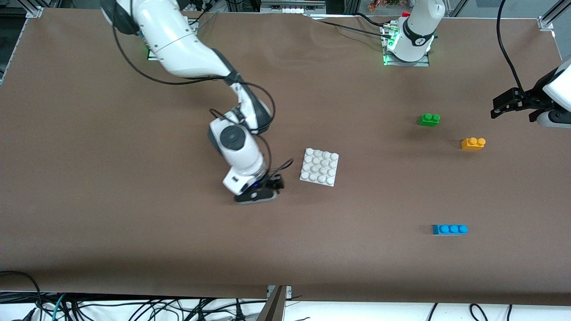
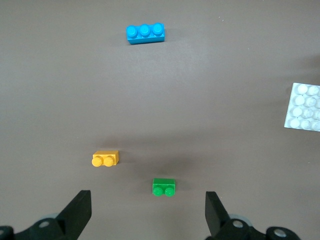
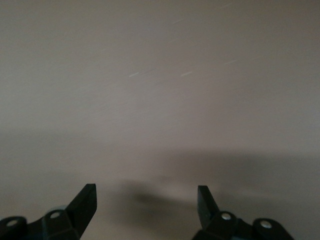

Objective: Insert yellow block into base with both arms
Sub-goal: 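Withdraw the right gripper while the left gripper reaches toward the yellow block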

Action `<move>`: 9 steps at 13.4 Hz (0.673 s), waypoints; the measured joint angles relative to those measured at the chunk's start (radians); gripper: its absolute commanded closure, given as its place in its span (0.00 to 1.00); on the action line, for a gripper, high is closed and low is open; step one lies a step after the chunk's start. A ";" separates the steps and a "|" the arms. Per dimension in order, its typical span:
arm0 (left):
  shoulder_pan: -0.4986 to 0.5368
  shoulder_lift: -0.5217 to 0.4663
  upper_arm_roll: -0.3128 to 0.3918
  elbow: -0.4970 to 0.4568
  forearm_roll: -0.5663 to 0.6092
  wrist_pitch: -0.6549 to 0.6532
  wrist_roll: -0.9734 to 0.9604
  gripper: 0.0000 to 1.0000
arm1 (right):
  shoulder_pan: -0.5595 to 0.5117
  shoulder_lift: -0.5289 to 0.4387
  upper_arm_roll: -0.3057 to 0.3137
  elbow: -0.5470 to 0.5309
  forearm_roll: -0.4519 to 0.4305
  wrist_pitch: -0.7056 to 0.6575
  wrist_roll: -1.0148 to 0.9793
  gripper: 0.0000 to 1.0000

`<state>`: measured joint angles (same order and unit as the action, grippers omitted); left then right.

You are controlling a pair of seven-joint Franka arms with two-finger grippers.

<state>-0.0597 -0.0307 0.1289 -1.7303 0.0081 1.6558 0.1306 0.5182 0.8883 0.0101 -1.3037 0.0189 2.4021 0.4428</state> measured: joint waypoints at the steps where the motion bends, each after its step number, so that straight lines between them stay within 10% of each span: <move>1: 0.000 0.000 0.000 0.000 0.000 0.000 0.000 0.00 | -0.049 -0.034 0.001 0.010 0.006 -0.079 -0.035 0.00; 9: 0.035 0.044 0.008 0.001 0.002 -0.003 0.012 0.00 | -0.292 -0.639 0.001 -0.229 0.014 -0.661 -0.222 0.00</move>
<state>-0.0246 0.0132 0.1372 -1.7295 0.0104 1.6529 0.1428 0.2261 0.2491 0.0110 -1.5327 0.0329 1.7413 0.2211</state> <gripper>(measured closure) 0.000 0.000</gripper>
